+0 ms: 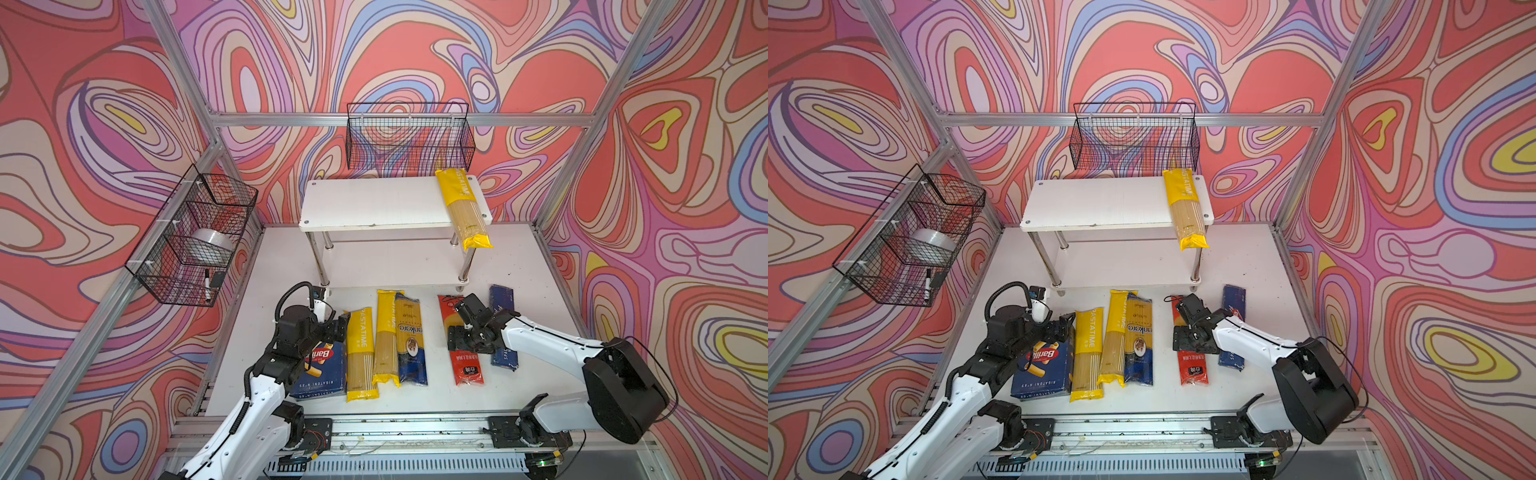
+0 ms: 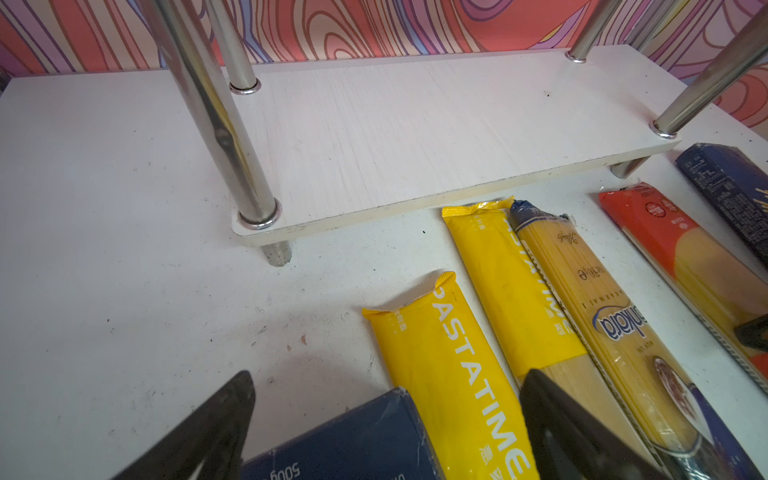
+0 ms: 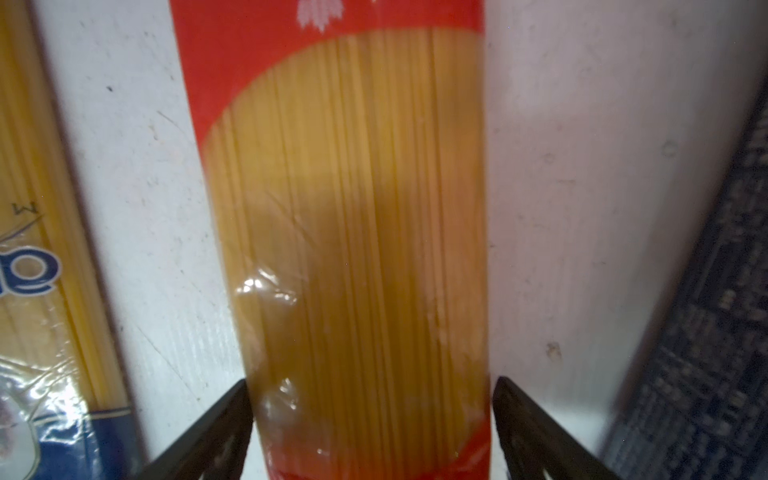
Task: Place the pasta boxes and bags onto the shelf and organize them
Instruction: 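Lower the right gripper onto the red spaghetti bag and close it, then lift the red spaghetti bag off the table with the right gripper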
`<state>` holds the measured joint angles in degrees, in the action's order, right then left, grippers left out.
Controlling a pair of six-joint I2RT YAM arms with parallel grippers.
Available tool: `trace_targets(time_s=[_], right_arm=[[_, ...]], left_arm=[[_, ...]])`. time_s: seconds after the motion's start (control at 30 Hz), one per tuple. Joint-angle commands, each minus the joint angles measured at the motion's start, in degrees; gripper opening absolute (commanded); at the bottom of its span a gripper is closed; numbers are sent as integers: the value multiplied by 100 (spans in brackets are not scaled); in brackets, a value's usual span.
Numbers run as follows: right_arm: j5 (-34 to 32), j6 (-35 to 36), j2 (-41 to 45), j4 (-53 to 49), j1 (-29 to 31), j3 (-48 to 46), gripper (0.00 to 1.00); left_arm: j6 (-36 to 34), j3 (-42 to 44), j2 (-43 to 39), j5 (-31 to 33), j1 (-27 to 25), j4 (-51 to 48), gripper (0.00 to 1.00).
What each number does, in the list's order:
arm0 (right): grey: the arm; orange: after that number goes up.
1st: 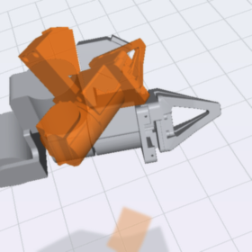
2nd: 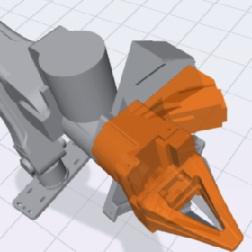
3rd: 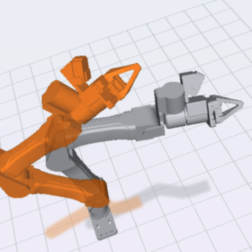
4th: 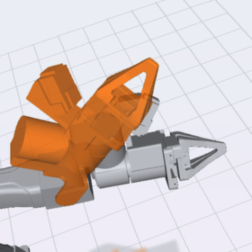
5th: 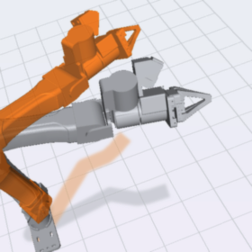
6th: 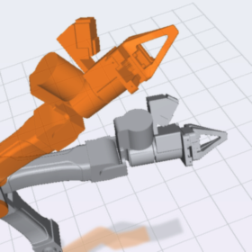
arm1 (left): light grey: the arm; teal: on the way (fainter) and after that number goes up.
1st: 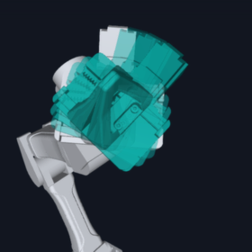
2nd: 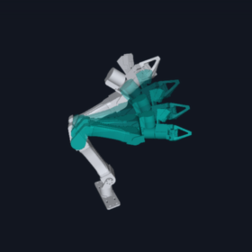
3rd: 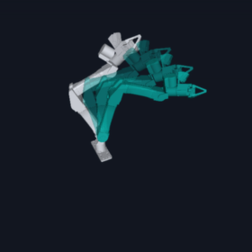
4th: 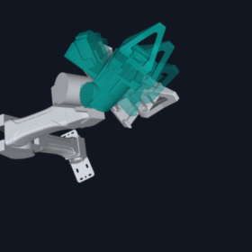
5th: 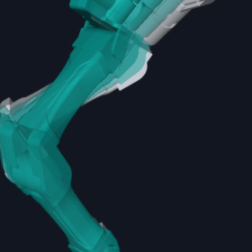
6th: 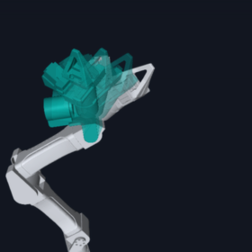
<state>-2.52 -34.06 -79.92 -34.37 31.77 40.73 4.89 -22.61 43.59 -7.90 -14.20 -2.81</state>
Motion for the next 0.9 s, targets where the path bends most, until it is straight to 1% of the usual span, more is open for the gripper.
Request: trace_targets(time_s=[0.0, 0.2, 0.33, 0.57, 0.8, 0.87], right_arm=[[-107, -67, 14, -128, 108, -17, 93], [-150, -134, 22, -157, 194, -122, 93], [-102, -213, -160, -79, 216, -80, 93], [-386, -310, -466, -237, 431, -7, 92], [-280, -330, -504, 41, 453, -178, 84], [-277, -316, -552, 70, 461, -179, 83]], left_arm=[[-58, 2, -17, -53, -2, -66, 100], [-50, 12, -40, -36, -3, -63, 100], [-49, 15, -43, -24, -4, -76, 100], [-38, 12, -36, -18, -4, -62, 100], [-39, 11, -39, -10, 2, -72, 100], [-30, 28, -61, 17, 1, -66, 100]])
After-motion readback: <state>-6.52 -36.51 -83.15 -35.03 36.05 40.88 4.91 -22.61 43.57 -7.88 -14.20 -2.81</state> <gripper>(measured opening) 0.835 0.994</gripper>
